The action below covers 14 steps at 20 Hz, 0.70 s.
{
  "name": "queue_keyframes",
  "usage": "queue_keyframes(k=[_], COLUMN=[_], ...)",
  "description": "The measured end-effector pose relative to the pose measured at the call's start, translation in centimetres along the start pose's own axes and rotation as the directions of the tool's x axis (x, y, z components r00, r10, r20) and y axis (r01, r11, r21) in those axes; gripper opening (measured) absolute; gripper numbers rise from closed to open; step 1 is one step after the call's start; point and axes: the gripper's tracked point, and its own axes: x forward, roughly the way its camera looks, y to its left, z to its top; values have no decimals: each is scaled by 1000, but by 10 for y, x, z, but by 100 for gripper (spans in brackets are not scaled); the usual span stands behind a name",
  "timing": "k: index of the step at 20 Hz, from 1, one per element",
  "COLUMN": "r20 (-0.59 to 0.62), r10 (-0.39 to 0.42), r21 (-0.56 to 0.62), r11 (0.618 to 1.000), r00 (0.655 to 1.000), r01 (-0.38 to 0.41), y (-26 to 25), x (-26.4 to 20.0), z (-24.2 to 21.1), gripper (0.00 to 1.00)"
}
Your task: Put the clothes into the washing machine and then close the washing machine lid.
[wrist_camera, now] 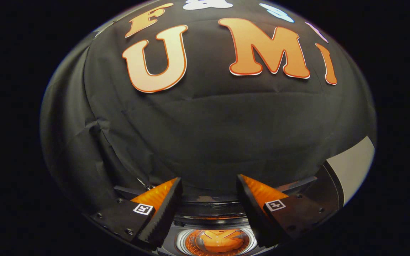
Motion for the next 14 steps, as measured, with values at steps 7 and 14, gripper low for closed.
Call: queue_keyframes(k=[7, 14], r20=[39, 118], r10=[-53, -49], r21=[-63, -67], r11=[996, 996], r00=[998, 992], r01=[55, 57], y=[-3, -2], x=[-7, -27], z=[-7, -16], gripper=[99, 99])
